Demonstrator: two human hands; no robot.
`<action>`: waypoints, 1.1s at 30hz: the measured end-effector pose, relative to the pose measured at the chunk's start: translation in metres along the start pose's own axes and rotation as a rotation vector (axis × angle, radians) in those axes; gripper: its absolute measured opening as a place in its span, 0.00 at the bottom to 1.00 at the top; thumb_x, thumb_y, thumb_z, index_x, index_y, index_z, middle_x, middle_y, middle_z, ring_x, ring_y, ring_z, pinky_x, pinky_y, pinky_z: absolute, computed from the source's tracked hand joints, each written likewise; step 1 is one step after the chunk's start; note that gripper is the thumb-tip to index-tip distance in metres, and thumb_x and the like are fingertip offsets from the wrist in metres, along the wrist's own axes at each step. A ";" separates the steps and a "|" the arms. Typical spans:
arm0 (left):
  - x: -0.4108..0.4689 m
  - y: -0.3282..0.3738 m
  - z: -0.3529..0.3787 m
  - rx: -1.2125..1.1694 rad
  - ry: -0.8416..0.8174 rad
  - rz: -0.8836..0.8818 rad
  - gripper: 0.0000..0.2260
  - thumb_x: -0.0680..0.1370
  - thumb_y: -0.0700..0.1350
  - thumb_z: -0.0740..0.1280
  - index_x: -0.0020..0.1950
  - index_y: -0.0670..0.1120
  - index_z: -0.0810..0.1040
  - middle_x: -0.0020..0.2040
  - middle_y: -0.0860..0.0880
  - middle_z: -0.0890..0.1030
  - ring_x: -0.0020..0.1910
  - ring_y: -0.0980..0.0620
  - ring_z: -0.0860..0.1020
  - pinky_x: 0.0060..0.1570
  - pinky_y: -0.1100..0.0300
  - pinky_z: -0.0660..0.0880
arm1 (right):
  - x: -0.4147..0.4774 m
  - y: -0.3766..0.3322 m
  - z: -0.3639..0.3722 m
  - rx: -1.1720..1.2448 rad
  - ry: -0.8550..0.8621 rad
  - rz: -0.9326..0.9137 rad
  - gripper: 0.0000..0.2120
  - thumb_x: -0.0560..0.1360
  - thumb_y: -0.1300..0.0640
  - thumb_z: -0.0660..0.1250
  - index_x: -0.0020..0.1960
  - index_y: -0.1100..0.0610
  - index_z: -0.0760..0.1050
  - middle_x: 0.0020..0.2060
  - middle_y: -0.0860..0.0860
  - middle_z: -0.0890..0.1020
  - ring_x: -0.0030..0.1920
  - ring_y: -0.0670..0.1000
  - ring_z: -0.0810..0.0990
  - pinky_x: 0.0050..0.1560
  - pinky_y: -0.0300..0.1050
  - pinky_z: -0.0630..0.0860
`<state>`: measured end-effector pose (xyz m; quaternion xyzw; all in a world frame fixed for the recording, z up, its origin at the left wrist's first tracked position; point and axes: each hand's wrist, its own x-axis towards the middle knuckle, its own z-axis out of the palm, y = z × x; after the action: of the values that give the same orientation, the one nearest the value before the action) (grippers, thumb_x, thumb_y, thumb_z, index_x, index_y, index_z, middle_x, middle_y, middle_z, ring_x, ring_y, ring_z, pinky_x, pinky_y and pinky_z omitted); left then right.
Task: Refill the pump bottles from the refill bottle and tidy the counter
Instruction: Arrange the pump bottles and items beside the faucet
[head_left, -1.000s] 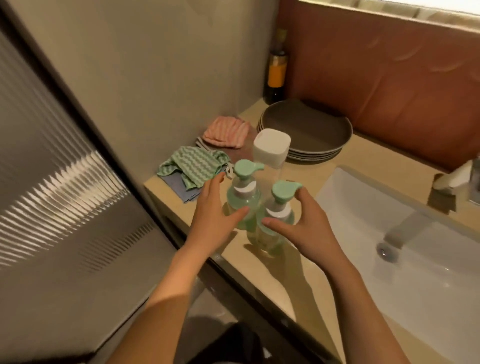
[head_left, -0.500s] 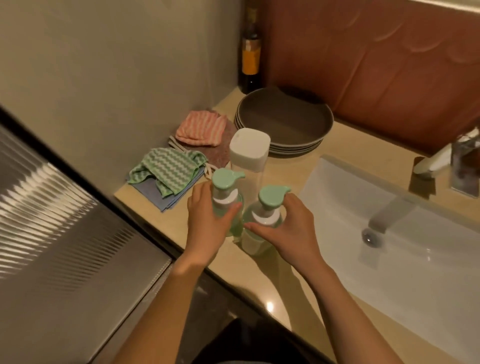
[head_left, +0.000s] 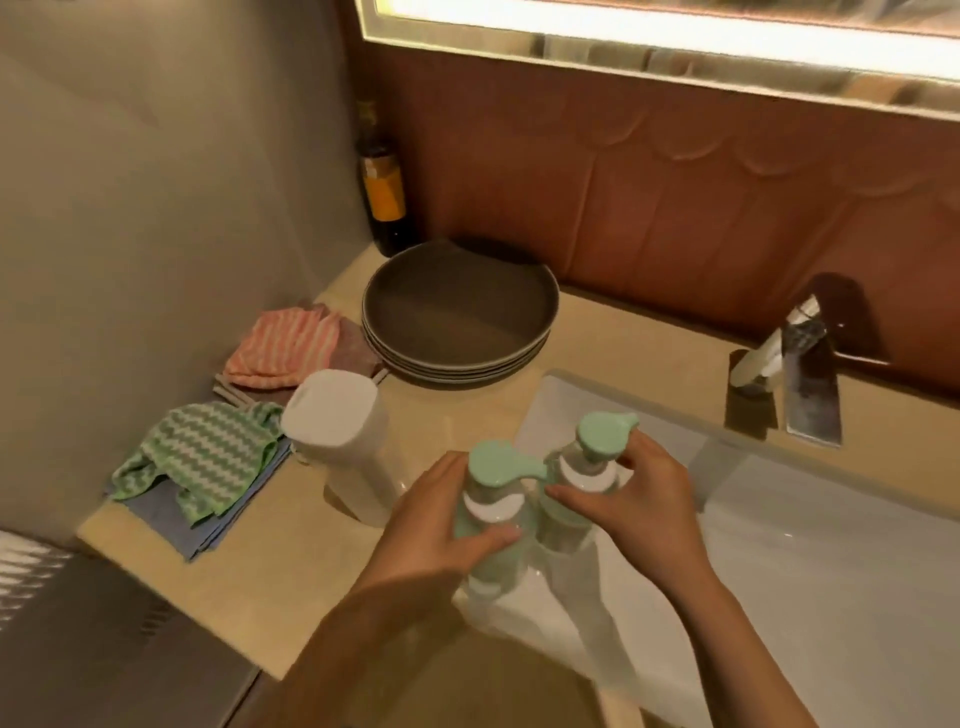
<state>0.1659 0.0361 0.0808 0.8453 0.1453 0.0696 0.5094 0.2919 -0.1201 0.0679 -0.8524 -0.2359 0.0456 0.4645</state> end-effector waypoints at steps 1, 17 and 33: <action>0.017 0.004 0.008 -0.025 -0.027 -0.002 0.21 0.67 0.54 0.72 0.58 0.60 0.72 0.55 0.64 0.75 0.56 0.67 0.72 0.54 0.71 0.69 | 0.011 0.008 -0.010 -0.007 0.033 0.023 0.24 0.58 0.53 0.82 0.50 0.54 0.78 0.44 0.48 0.81 0.45 0.48 0.78 0.47 0.41 0.74; 0.262 0.055 0.072 0.047 0.025 0.208 0.21 0.71 0.47 0.73 0.62 0.47 0.72 0.57 0.50 0.76 0.58 0.52 0.75 0.57 0.45 0.73 | 0.174 0.063 -0.079 0.012 0.458 0.040 0.19 0.65 0.55 0.78 0.54 0.55 0.78 0.47 0.52 0.82 0.48 0.52 0.79 0.50 0.50 0.76; 0.272 0.014 0.103 -0.051 -0.097 0.140 0.47 0.67 0.53 0.73 0.76 0.56 0.45 0.75 0.52 0.60 0.73 0.53 0.60 0.70 0.46 0.62 | 0.188 0.081 -0.060 0.029 0.281 0.123 0.35 0.69 0.56 0.74 0.72 0.57 0.63 0.59 0.48 0.76 0.59 0.47 0.74 0.56 0.37 0.69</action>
<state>0.4538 0.0294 0.0366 0.8426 0.0592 0.0677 0.5309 0.5051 -0.1197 0.0626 -0.8564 -0.1149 -0.0424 0.5016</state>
